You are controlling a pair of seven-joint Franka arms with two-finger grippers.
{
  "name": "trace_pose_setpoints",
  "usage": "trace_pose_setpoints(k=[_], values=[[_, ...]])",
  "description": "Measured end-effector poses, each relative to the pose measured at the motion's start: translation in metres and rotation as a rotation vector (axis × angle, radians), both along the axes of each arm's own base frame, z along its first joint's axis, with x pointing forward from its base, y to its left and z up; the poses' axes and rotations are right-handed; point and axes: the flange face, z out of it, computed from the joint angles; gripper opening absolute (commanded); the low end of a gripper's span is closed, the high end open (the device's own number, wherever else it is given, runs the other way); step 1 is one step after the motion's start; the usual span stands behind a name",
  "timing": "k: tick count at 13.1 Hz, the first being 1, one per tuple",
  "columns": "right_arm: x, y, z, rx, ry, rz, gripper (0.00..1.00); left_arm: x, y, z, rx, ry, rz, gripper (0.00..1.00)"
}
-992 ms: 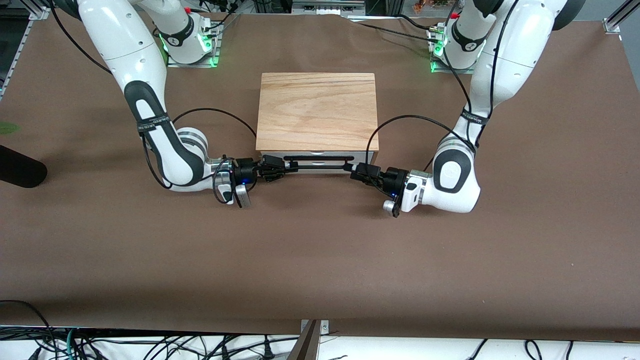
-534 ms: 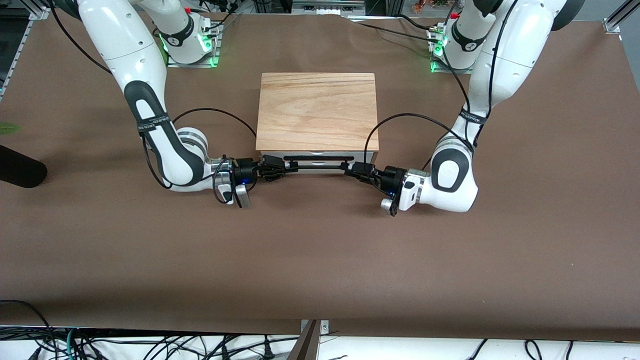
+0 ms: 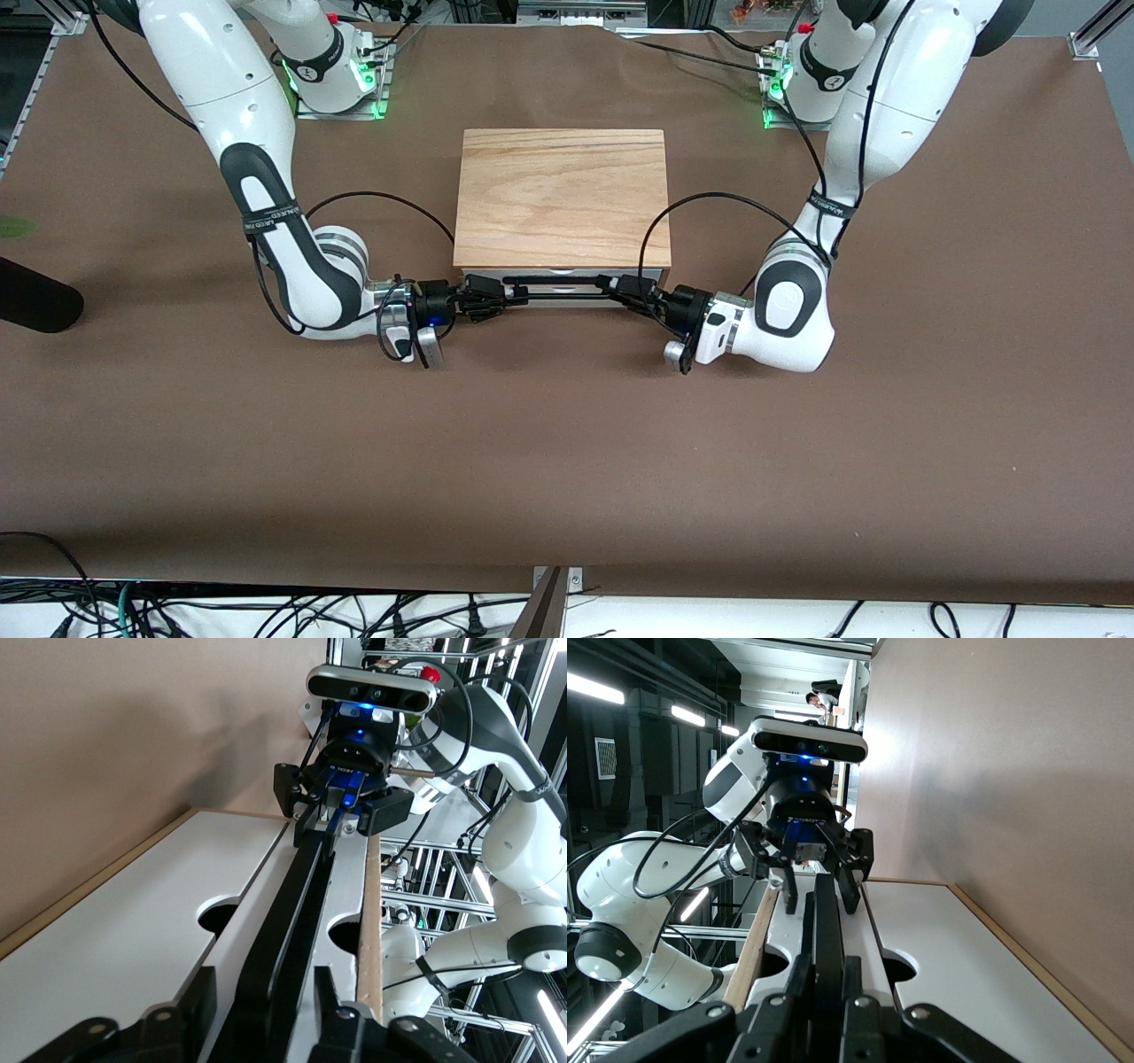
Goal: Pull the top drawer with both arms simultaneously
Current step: 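Close the left gripper and the right gripper on the black handle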
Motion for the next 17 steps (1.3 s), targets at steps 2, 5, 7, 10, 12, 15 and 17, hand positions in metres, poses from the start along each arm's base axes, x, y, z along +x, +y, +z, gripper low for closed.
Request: trace_pose_setpoints(k=[2,5,7,10,12,15,17], values=[[0.000,0.000,0.000,0.000,0.000,0.000,0.00,0.001,0.003,-0.002,-0.005,-0.004,0.001,0.37],[0.000,0.000,0.000,0.000,0.000,0.000,0.00,0.002,0.005,-0.001,-0.013,-0.004,0.002,0.33],[0.000,0.000,0.000,0.001,-0.001,0.001,0.00,0.002,0.006,-0.001,-0.014,-0.006,0.003,0.30],[0.000,0.000,0.000,0.003,-0.004,0.002,0.00,0.005,0.010,0.000,-0.013,-0.011,0.011,0.26],[0.000,0.000,0.000,0.003,-0.005,0.002,0.00,0.011,0.015,0.003,-0.014,-0.020,0.022,0.22],[0.000,0.000,0.000,0.004,-0.008,0.002,0.00,0.013,0.018,0.003,-0.010,-0.024,0.027,0.23],[0.000,0.000,0.000,0.004,-0.008,0.002,0.00,0.014,0.018,0.003,-0.010,-0.024,0.027,0.25]])
